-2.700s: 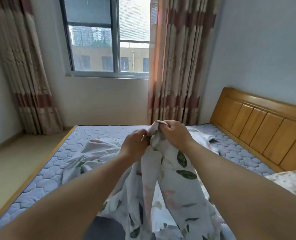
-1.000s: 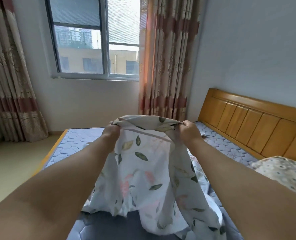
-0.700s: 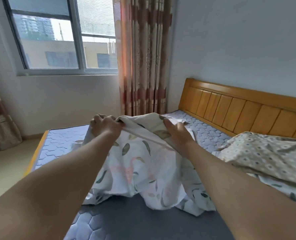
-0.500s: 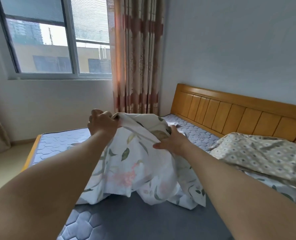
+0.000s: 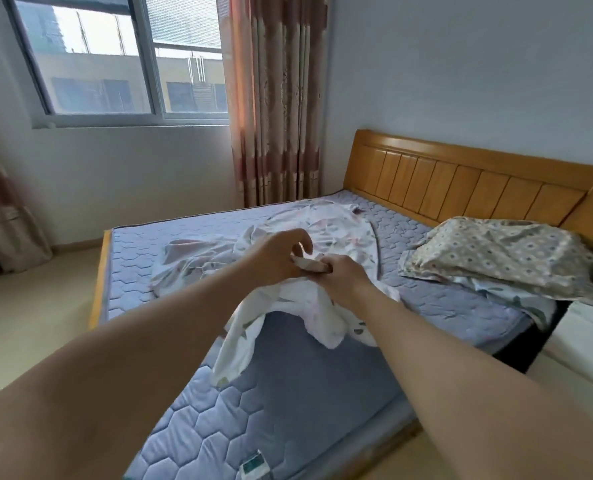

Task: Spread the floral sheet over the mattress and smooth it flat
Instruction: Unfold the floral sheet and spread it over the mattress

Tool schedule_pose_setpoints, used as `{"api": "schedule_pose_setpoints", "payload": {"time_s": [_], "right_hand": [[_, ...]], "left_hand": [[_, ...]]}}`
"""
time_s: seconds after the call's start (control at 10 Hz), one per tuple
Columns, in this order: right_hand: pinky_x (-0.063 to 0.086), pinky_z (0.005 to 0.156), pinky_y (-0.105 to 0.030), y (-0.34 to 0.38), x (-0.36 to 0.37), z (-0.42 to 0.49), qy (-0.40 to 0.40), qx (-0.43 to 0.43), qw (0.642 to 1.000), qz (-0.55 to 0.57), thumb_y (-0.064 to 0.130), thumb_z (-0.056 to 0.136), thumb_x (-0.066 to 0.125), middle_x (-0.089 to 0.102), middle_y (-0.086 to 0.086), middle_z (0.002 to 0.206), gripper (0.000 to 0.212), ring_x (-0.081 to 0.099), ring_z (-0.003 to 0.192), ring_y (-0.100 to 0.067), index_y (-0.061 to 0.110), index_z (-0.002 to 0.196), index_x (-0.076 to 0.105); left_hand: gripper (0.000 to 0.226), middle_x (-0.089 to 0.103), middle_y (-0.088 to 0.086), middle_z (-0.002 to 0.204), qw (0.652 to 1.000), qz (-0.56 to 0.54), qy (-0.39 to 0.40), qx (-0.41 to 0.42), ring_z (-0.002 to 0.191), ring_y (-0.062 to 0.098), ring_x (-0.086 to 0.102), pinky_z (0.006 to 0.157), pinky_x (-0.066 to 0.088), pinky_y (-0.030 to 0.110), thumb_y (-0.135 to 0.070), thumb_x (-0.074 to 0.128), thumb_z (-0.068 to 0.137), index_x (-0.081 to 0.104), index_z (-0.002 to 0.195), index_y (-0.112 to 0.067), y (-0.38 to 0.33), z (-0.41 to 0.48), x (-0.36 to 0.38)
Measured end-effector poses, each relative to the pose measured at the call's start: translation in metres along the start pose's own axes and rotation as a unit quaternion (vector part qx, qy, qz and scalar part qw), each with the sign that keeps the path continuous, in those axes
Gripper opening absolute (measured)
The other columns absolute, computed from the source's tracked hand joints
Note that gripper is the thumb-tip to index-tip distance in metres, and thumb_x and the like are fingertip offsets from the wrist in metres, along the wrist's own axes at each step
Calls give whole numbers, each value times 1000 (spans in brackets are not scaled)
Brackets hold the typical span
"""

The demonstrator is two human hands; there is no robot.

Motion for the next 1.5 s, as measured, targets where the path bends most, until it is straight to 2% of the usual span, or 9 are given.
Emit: {"api": "schedule_pose_setpoints", "payload": {"time_s": [0.2, 0.4, 0.5, 0.7, 0.8, 1.0, 1.3, 1.4, 1.5], "right_hand": [[30, 53, -22, 31, -5, -36, -87, 1, 989, 124, 1, 88, 43, 47, -4, 71, 25, 42, 66, -18, 13, 67, 47], [29, 54, -25, 65, 2, -56, -126, 10, 976, 175, 7, 94, 37, 44, -2, 66, 21, 37, 60, -14, 11, 76, 47], [25, 52, -24, 88, 18, -59, -136, 26, 976, 169, 10, 95, 40, 37, 0, 63, 23, 32, 57, -12, 14, 72, 41], [30, 55, -24, 133, 76, -68, -92, 48, 993, 63, 23, 85, 66, 43, 5, 67, 33, 40, 62, -11, 23, 65, 39], [28, 53, -24, 148, 117, -75, -30, 79, 993, -79, 23, 86, 61, 40, 2, 64, 35, 40, 63, -15, 21, 60, 38], [33, 60, -24, 163, 182, -89, 55, 120, 977, -166, 15, 94, 47, 53, -12, 96, 12, 46, 87, -20, 14, 82, 51], [39, 68, -34, 293, 72, -96, -483, -44, 873, 43, 9, 95, 38, 59, -7, 84, 19, 55, 85, -26, 6, 100, 56], [42, 78, -37, 263, 150, -93, -277, 6, 920, -279, 6, 96, 34, 62, -17, 109, 28, 58, 98, -30, 4, 113, 56], [39, 81, -32, 148, 296, -153, 342, 205, 854, -334, 15, 96, 40, 55, -17, 127, 37, 55, 105, -27, 3, 130, 51]], "left_hand": [[23, 61, 6, 115, 976, 195, -34, -87, 106, 24, 59, 84, 48, 32, -26, 48, 94, 63, 105, -12, 46, -55, -16], [10, 56, 14, 86, 934, -203, -80, -282, 71, 22, 49, 61, 37, 26, -18, 52, 95, 57, 98, -10, 124, -96, -28], [9, 51, 11, 77, 833, -447, -120, -304, 60, 18, 46, 49, 38, 26, -7, 42, 97, 49, 103, -9, 138, -104, -46], [41, 60, -4, 96, 998, -7, 29, -63, 87, 17, 55, 73, 40, 26, -39, 74, 78, 61, 110, -18, 166, -122, -126], [39, 65, -4, 113, 928, 340, 150, 7, 104, 20, 60, 83, 48, 29, -40, 66, 82, 59, 116, -23, 208, -147, -124], [31, 65, 6, 103, 944, 243, 110, -191, 95, 25, 62, 78, 55, 34, -11, 42, 91, 66, 110, -16, 279, -179, -145], [37, 63, 18, 114, 907, -72, -414, -41, 107, 33, 58, 85, 38, 33, 5, 40, 83, 60, 113, -5, 198, -171, -310], [29, 63, 20, 115, 975, 198, -96, 24, 109, 35, 59, 91, 38, 34, 1, 41, 91, 61, 113, 3, 214, -189, -226], [33, 57, 17, 132, 821, 369, 434, -32, 102, 23, 63, 71, 47, 27, -9, 45, 97, 56, 126, 2, 296, -272, -102]]}}
Point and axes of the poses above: each hand's wrist, its own z-axis towards the middle knuckle, its own x-axis out of the palm, y = z × x, the point moved 8 cm from there along z, towards the middle knuckle
